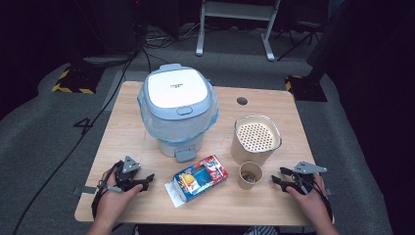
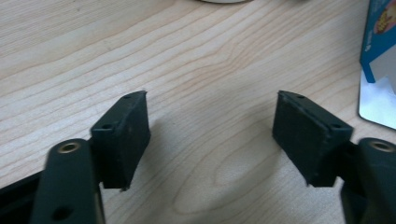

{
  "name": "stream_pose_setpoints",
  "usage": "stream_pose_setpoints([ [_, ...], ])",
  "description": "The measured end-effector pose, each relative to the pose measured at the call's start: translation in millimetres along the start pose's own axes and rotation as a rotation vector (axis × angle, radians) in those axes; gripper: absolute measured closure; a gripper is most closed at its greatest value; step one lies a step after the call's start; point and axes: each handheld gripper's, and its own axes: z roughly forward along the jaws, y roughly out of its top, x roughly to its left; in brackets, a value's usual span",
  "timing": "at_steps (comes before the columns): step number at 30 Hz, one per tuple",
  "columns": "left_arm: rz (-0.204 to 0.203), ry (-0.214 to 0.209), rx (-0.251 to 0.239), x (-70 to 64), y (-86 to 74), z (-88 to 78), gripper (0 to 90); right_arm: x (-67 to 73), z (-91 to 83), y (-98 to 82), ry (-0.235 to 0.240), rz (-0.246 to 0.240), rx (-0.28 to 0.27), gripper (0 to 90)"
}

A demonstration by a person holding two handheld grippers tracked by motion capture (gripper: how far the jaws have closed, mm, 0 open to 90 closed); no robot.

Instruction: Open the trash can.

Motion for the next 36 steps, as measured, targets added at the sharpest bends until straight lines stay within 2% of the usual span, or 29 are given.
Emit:
stream_pose_setpoints([
  [1,0.003,-0.005,0.013,1.2,1.2,-1.6,42.0,0.1,0.0,0.0,0.0,0.0,0.0,44.6],
  [5,0.006,-0.02,0.022,2.5,3.8,-6.7,51.1,0.1,0.0,0.0,0.0,0.0,0.0,44.6],
  [6,0.017,-0.053,0.002,1.3,6.6,-11.3,53.3,0.1,0.0,0.0,0.0,0.0,0.0,44.6],
  [9,0.039,-0.068,-0.009,0.6,9.8,-15.7,59.5,0.0,0.0,0.0,0.0,0.0,0.0,44.6],
  [10,0.058,-0.093,-0.018,-0.7,14.2,-21.6,61.6,0.0,0.0,0.0,0.0,0.0,0.0,44.6],
  [11,0.058,-0.093,-0.018,-0.7,14.2,-21.6,64.1,0.0,0.0,0.0,0.0,0.0,0.0,44.6],
  [13,0.084,-0.121,-0.039,-0.6,21.3,-31.8,68.4,-0.1,0.2,0.1,0.001,-0.001,0.0,44.6],
  [15,0.082,-0.137,-0.042,-0.4,25.0,-36.6,74.7,-0.3,0.3,0.3,0.003,-0.002,0.001,44.6],
  [20,0.137,-0.186,-0.096,3.3,45.3,-56.5,88.0,-0.4,0.5,0.3,0.005,-0.003,0.0,44.6],
  [21,0.137,-0.186,-0.096,3.3,45.3,-56.5,89.4,-0.4,0.5,0.3,0.005,-0.003,0.0,44.6],
  [22,0.138,-0.224,-0.109,5.8,53.8,-62.1,89.8,-0.5,0.5,0.4,0.006,-0.003,0.0,44.6],
  [23,0.138,-0.244,-0.113,7.1,58.3,-65.2,90.0,-0.5,0.5,0.4,0.006,-0.003,0.0,44.7],
  [24,0.148,-0.249,-0.119,8.5,63.0,-68.2,90.0,-0.5,0.5,0.4,0.005,-0.003,0.0,44.6],
  [26,0.142,-0.258,-0.131,9.1,68.3,-71.4,90.0,-0.4,0.5,0.4,0.006,-0.003,0.0,44.6],
  [27,0.154,-0.272,-0.144,10.2,75.9,-75.4,90.0,-0.5,0.5,0.3,0.005,-0.003,0.0,44.6],
  [28,0.154,-0.272,-0.144,10.2,75.9,-75.4,90.0,-0.5,0.5,0.3,0.005,-0.003,0.0,44.6],
  [29,0.162,-0.292,-0.17,11.2,84.8,-80.3,90.0,-0.5,0.5,0.3,0.005,-0.003,0.0,44.6],
  [35,0.192,-0.338,-0.247,12.8,106.2,-92.4,90.0,-0.5,0.5,0.3,0.005,-0.003,0.0,44.6],
  [36,0.196,-0.356,-0.26,12.8,109.7,-94.1,90.0,-0.5,0.5,0.3,0.005,-0.003,0.0,44.7],
])
